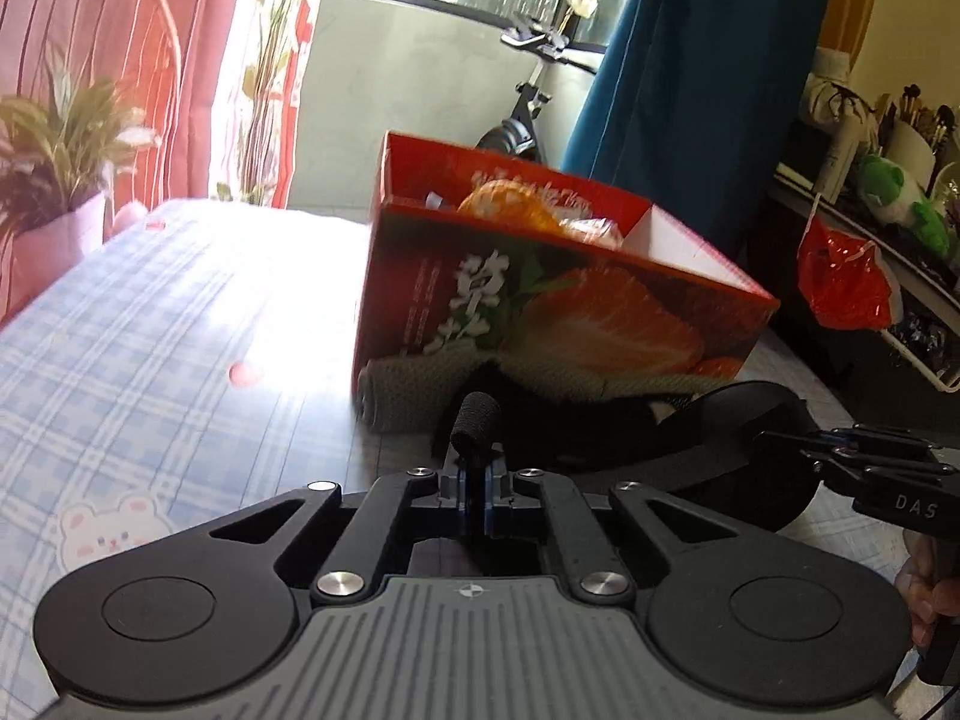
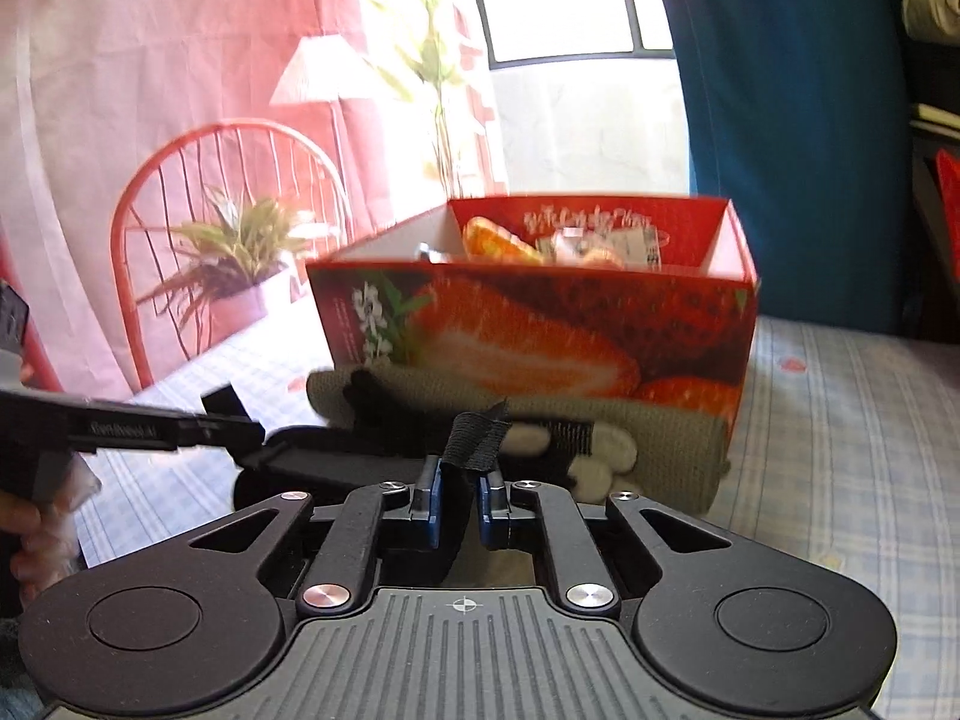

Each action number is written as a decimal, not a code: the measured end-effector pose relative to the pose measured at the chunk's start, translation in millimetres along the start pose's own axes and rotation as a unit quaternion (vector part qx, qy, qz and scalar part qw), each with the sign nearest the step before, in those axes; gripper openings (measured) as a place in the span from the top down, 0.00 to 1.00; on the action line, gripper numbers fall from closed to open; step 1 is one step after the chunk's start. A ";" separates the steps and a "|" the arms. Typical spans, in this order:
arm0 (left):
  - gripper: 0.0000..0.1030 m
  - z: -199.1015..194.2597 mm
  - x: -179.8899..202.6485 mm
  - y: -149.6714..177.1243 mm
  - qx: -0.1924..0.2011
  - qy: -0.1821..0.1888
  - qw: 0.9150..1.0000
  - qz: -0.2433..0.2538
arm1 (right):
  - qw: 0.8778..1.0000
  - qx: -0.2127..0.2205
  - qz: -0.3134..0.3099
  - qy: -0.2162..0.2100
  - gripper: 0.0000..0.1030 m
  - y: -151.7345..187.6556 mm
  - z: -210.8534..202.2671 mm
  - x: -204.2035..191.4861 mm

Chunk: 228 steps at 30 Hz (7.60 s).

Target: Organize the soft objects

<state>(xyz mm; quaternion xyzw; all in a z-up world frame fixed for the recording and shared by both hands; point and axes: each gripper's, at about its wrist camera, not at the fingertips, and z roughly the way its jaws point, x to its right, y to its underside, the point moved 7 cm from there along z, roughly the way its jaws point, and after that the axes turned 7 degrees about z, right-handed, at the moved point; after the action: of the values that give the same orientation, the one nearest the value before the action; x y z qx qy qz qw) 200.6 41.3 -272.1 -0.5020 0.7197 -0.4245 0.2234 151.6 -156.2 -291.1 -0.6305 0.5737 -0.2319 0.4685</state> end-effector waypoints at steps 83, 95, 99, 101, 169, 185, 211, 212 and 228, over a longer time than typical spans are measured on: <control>0.16 47.9 24.8 -42.2 0.010 0.020 0.997 0.073 | 0.993 0.055 0.003 0.103 0.01 -28.2 46.0 29.2; 0.27 97.0 7.7 -7.6 -0.044 0.010 0.999 0.016 | 0.993 0.009 0.057 0.103 0.23 8.8 77.7 42.1; 0.35 102.4 8.1 -1.2 -0.047 0.007 0.999 0.025 | 0.993 -0.001 0.068 0.100 0.26 18.0 85.3 44.4; 0.40 103.6 7.7 0.9 -0.047 0.006 0.999 0.026 | 0.993 -0.006 0.070 0.099 0.29 22.2 88.2 44.2; 0.56 50.9 11.5 50.7 -0.060 -0.026 0.997 -0.040 | 0.999 -0.024 0.030 0.018 0.86 53.8 44.7 0.3; 0.48 50.6 6.9 49.8 -0.046 -0.045 0.997 -0.030 | 0.999 -0.025 0.029 0.017 0.86 53.9 45.5 -0.1; 0.83 67.2 5.1 40.8 -0.026 0.051 0.996 -0.073 | 0.999 -0.029 0.037 0.017 0.85 53.7 46.7 1.1; 0.83 65.3 5.9 40.3 -0.025 0.049 0.996 -0.071 | 0.999 -0.029 0.038 0.017 0.85 53.7 47.0 1.3; 0.85 2.5 41.6 -64.8 0.086 0.053 0.995 -0.001 | 0.995 0.081 0.063 -0.009 0.89 -31.0 -2.5 3.6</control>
<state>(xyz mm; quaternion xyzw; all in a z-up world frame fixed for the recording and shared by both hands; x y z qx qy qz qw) 220.6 -6.4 -215.0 -0.4581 0.6912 -0.5109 0.2265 166.0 -163.4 -264.3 -0.5550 0.5874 -0.2421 0.5369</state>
